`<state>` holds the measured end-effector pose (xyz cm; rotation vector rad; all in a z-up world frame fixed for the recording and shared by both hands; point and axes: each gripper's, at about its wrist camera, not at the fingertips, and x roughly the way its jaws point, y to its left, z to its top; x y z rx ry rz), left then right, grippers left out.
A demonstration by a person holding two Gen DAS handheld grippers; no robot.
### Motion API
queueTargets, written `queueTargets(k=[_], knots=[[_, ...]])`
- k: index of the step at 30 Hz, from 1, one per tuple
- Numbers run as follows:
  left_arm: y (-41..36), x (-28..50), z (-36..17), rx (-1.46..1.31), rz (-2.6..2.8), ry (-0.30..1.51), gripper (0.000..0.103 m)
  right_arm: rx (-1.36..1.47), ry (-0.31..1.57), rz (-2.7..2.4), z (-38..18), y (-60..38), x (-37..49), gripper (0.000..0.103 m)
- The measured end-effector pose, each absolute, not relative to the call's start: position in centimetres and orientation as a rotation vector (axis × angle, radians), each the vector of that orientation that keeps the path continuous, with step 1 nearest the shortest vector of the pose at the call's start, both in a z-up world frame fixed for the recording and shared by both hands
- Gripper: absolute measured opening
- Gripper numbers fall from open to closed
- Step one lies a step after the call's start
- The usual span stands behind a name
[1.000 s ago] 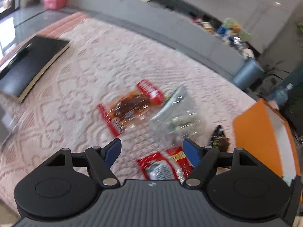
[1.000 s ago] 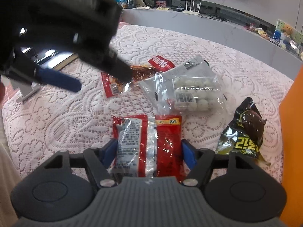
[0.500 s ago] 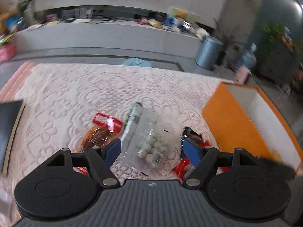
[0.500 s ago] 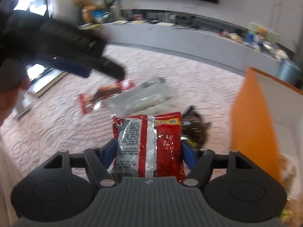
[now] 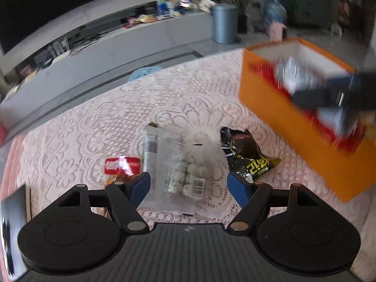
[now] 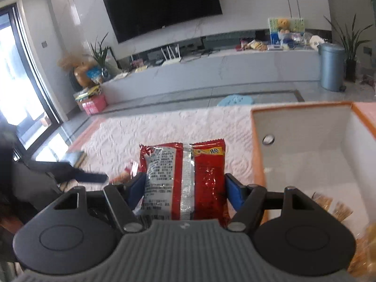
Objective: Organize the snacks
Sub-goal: 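Grasp the red snack pack with the right tool while the left tool grasps the clear ball bag, then carry both snacks over the orange box and open both tools to drop them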
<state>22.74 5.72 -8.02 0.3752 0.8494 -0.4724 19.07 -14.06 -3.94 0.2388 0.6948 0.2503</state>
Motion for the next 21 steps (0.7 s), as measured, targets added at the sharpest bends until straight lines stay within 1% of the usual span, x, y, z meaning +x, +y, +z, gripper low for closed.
queueTargets(k=[5, 9, 13, 21], knots=[[3.7, 23.7, -10.6, 0.474, -0.513, 0.852, 0.087, 0.231, 0.691, 0.205, -2.4, -16.0, 18.6, 0.069], [3.3, 25.0, -12.3, 0.493, -0.508, 0.881, 0.087, 0.237, 0.673, 0.171, -1.4, -18.1, 18.4, 0.069], [3.1, 26.0, -13.5, 0.5, -0.492, 0.909, 0.087, 0.171, 0.657, 0.107, -0.5, -19.9, 18.4, 0.069], [2.1, 26.5, -14.8, 0.595, -0.462, 0.901, 0.087, 0.098, 0.693, -0.01, -1.0, -24.3, 19.0, 0.069]])
